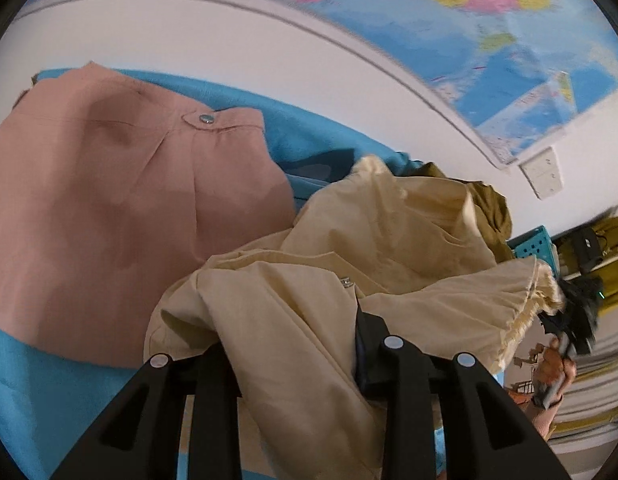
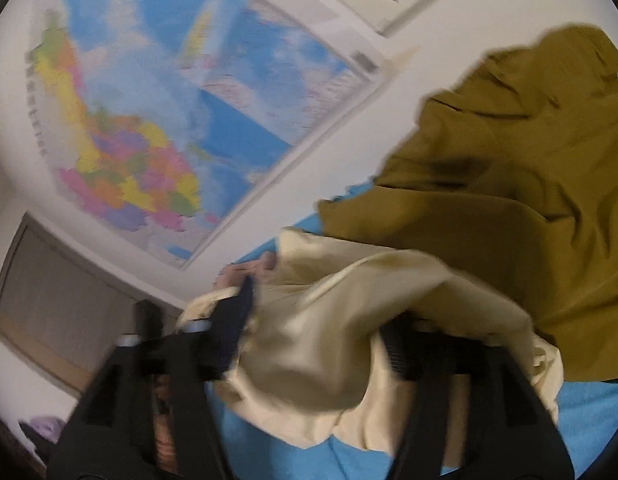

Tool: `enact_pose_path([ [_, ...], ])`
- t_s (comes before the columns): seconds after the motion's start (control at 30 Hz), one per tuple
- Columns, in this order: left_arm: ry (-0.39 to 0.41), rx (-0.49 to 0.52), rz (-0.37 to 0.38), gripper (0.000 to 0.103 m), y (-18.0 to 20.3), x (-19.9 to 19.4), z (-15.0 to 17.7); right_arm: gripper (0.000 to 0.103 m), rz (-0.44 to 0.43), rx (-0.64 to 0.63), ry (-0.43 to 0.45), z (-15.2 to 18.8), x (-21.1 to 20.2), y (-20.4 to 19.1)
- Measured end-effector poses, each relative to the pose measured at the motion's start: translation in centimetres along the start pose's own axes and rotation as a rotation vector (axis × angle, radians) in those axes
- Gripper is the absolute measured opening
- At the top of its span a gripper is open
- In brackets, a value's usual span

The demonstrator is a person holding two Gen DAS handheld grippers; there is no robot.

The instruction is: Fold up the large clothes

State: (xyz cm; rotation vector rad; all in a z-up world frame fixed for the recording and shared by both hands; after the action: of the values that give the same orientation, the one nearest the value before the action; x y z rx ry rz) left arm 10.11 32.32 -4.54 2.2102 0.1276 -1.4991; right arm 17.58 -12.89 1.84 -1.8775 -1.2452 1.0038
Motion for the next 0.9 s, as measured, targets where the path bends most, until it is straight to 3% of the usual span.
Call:
enact_pose_path([
  [0.1,-0.027,-0.028,-0.007,0.030,-0.4,1.1,-0.7,0.084,-0.005,-0.126,0.035,0.9,-1.7,-3.0],
  [0.2,-0.042,-0.049,-0.013,0.031,-0.5,1.8,-1.1,0.084,0.009,-0.245,0.042,2.7,-2.3,-5.5],
  [0.33,-0.050,-0.063,-0.019,0.031,-0.2,2.2,-1.6,0.082,0.138,-0.532,-0.114,8.0,2.4,-7.9],
  [0.4,-0.050,-0.069,-0.016,0.034,0.0,2.0,-1.7,0.081,0.265,-0.629,-0.187,9.7,6.1,-7.0],
  [0.47,-0.044,-0.083,0.021,0.038,0.2,1.4,-1.6,0.068,0.378,-0.689,-0.244,10.3,9.0,-5.4],
  [0.5,-0.037,-0.087,0.036,0.040,0.3,1.1,-1.5,0.056,0.418,-0.692,-0.275,10.4,10.3,-4.3],
  [0.53,-0.023,-0.086,0.052,0.041,0.4,0.6,-1.3,0.041,0.429,-0.676,-0.281,10.1,11.0,-3.6],
  [0.63,0.013,-0.078,0.102,0.046,0.5,-1.1,-0.4,0.021,0.397,-0.630,-0.253,9.0,10.9,-2.9],
  [0.73,0.049,-0.062,0.163,0.052,0.9,-2.9,0.4,0.012,0.360,-0.612,-0.215,8.3,9.7,-3.5],
  [0.8,0.076,-0.044,0.246,0.062,1.1,-4.3,0.8,0.010,0.346,-0.619,-0.179,7.9,8.9,-4.5],
  [0.83,0.105,-0.013,0.318,0.062,1.2,-5.3,1.1,0.009,0.332,-0.612,-0.166,7.7,8.5,-4.9],
  [0.9,0.175,-0.020,0.391,0.064,0.4,-7.0,1.5,0.008,0.304,-0.600,-0.136,7.1,8.0,-5.7],
])
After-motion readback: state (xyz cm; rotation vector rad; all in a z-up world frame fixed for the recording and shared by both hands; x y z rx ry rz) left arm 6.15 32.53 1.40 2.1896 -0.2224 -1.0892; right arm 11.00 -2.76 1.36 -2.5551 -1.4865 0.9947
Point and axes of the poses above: each gripper's, at about its wrist camera, not at the fingertips, and x roughly the way its jaws point, y to its right, z to its underside, the point moved 5 cm from there along x, roughly the way its jaws point, and after that the axes turned 11 degrees about -z, right-handed, at the moved point
